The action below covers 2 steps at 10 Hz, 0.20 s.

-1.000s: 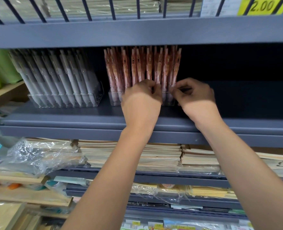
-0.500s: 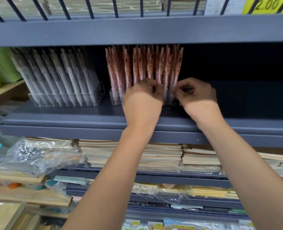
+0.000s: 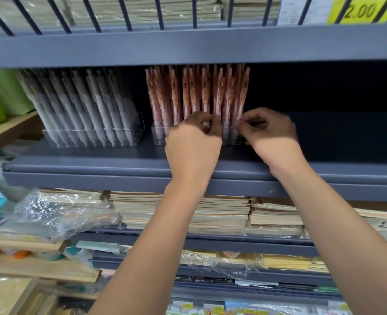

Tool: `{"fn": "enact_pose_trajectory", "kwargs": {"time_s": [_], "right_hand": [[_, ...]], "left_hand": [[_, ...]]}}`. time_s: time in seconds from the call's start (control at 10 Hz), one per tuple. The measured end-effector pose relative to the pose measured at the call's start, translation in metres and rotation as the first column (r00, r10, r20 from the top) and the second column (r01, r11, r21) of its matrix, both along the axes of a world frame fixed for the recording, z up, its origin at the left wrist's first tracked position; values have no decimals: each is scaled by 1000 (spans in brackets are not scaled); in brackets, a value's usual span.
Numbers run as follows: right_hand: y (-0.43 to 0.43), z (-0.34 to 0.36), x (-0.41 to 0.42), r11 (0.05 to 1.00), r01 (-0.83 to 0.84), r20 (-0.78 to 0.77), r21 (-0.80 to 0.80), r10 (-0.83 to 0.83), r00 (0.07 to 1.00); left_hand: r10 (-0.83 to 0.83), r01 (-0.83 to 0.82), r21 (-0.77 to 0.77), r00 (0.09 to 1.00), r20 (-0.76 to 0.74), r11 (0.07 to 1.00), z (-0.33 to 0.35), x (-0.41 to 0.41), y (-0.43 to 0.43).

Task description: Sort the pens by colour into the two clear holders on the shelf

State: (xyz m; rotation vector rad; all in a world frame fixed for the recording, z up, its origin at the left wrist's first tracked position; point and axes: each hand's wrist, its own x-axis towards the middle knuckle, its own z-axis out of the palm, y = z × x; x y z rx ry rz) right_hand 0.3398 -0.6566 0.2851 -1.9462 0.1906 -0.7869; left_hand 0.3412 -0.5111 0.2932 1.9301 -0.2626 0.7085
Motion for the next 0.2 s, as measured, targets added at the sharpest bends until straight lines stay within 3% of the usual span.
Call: {"fn": "enact_pose_trajectory", "kwargs": {"time_s": [0.2], "right_hand": [[-1, 5, -10, 995, -17, 14, 103, 16, 1000]], "left_hand": [[-142, 111, -212, 980, -140, 971, 3, -9, 19]]}}
